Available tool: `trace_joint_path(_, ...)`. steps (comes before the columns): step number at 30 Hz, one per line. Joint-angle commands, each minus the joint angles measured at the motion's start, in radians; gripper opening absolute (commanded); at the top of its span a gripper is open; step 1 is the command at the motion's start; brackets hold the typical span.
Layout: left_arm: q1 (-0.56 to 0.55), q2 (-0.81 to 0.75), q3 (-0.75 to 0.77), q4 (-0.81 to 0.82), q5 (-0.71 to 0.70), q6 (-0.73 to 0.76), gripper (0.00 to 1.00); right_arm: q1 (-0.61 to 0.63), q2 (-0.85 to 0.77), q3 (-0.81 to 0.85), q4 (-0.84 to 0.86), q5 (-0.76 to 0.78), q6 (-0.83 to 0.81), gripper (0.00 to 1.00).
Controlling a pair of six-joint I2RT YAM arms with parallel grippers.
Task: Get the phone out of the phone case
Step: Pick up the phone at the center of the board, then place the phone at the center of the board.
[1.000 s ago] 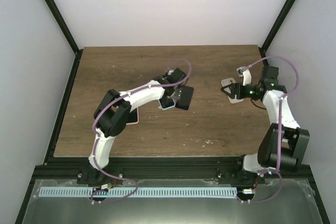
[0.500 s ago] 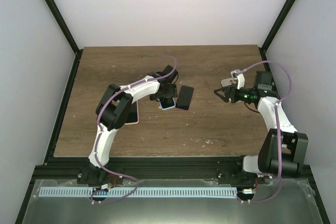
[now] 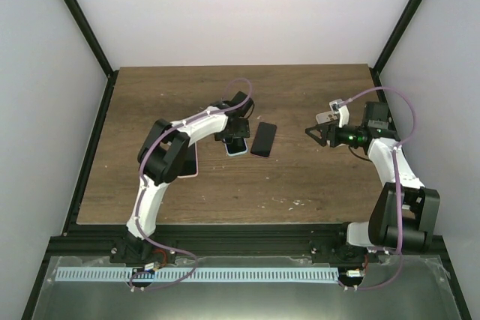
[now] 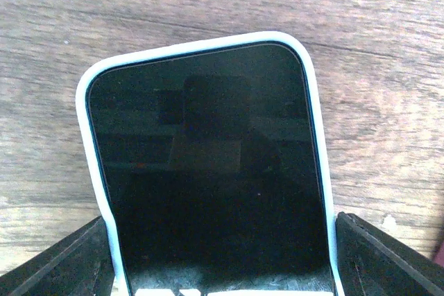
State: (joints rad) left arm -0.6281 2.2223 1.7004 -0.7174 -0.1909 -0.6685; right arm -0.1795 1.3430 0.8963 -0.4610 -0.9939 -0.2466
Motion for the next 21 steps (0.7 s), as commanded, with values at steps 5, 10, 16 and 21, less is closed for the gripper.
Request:
trace_joint_path(5,0.032,-0.018,-0.048,-0.041,-0.021,0.143,0.75,0.005,-0.001,0.004,0.008,-0.033,-0.010,0.68)
trace_joint_path(10,0.002,-0.169,-0.259,0.037,0.050,0.241,0.75,0.004,0.007,0.007,0.000,-0.043,-0.018,0.68)
trace_joint_path(16,-0.170,-0.351,-0.549,0.137,0.065,0.323,0.76,0.005,0.022,0.013,-0.007,-0.066,-0.018,0.68)
trace_joint_path(21,-0.326,-0.432,-0.677,0.293,0.116,0.449,0.76,0.004,0.036,0.022,-0.014,-0.072,-0.023,0.68)
